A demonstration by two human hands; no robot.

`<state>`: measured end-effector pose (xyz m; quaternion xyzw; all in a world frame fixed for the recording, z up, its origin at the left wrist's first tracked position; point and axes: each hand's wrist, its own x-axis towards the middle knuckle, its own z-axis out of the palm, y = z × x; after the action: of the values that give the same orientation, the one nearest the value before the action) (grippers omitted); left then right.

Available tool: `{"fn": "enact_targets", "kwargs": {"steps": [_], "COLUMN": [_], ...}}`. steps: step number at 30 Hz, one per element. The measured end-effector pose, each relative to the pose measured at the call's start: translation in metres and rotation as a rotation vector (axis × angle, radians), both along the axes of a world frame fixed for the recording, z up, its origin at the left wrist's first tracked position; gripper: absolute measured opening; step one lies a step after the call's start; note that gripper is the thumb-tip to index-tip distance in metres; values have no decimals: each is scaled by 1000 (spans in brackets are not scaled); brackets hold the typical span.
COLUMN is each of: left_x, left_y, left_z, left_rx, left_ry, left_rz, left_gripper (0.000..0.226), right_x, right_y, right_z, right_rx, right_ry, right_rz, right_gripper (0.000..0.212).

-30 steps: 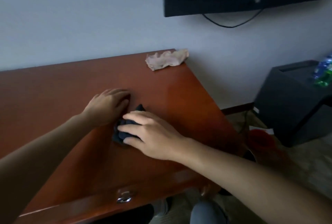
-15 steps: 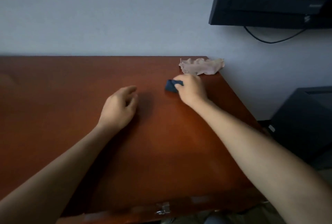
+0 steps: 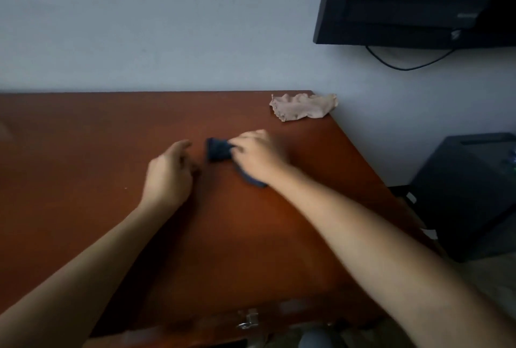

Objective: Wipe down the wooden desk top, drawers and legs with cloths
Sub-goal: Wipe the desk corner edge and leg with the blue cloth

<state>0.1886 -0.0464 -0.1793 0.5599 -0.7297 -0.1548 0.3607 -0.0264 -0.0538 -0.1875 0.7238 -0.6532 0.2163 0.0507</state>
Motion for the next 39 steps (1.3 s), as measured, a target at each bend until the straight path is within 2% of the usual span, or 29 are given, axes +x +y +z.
{"fn": "enact_targets", "kwargs": {"steps": [3,5,6,7,10,11,12,13,15,16,18,20,23,28,30,32,36,38,39], "left_x": [-53,-92,-114,-135,-182,-188,-188,-183,-172,-168,-164,-159,-130,-38,17,76,189,223,228], "left_y": [13,22,29,38,62,65,64,62,58,58,61,68,74,85,98,114,132,120,108], "left_z": [7,14,20,26,30,26,19,12,-2,-6,-5,-1,6,4,3,6,3,2,2], "left_rx": [34,27,15,1,7,35,63,73,40,22,-41,-100,-138,-95,-100,33,108,161,209], "left_ry": [-111,-148,-152,-146,-178,-237,-320,-421,-592,-620,-615,-527,-435,-280,-335,-411,-639,-783,-793], "left_rz": [-299,-417,-473,-535,-650,-637,-600,-556,-492,-474,-452,-401,-322,-266,-234,-172,123,204,199], "left_gripper": [56,59,60,60,63,66,71,75,70,63,49,39,38,31,43,56,78,86,88], "right_x": [-128,-174,-176,-167,-126,-124,-128,-135,-147,-148,-145,-144,-144,-143,-143,-141,-138,-136,-133], "right_y": [39,67,77,83,96,99,103,110,133,146,159,160,160,162,159,159,158,156,156], "right_z": [18,31,32,29,27,28,32,32,20,14,1,-3,-2,-9,-8,-9,-9,-8,-7], "right_rx": [159,196,161,127,235,236,208,148,78,95,99,75,70,101,115,115,96,91,91], "right_ry": [98,19,-77,-211,-777,-897,-938,-877,-598,-447,-271,-231,-195,-144,-137,-115,-55,-20,-3], "right_rz": [-498,-718,-738,-670,-182,-131,-183,-290,-545,-587,-525,-500,-500,-483,-489,-490,-501,-519,-532], "right_gripper": [31,26,25,25,31,36,40,44,44,43,39,35,34,36,36,36,33,30,29]}}
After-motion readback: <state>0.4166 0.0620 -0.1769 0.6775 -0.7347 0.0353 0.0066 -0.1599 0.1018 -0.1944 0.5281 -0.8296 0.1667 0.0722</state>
